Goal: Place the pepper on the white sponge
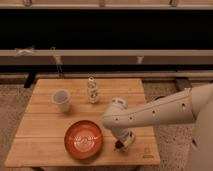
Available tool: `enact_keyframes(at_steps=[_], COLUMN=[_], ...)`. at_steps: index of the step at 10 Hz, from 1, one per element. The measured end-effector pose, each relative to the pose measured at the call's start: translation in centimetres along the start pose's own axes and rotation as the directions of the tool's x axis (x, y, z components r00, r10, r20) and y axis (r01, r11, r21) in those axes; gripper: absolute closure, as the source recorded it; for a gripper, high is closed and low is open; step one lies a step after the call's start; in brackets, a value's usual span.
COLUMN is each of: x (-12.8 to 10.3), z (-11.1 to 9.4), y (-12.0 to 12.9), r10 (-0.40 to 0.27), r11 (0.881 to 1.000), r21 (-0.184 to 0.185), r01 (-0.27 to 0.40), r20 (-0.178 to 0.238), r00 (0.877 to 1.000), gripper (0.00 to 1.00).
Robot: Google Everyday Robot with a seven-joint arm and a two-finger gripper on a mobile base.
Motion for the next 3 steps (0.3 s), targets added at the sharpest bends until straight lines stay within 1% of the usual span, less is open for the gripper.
enact_keyframes(at_steps=[1,3], x=[0.09,0.10], z=[0.17,-0.01], y=[0.07,0.00], r10=[0.001,-0.003], r11=[1.000,1.000], r21=[-0.013,-0.016], r01=[-0.001,0.003], r20=[-0.014,-0.020], r00=[1.000,1.000], gripper=[0.69,0.48])
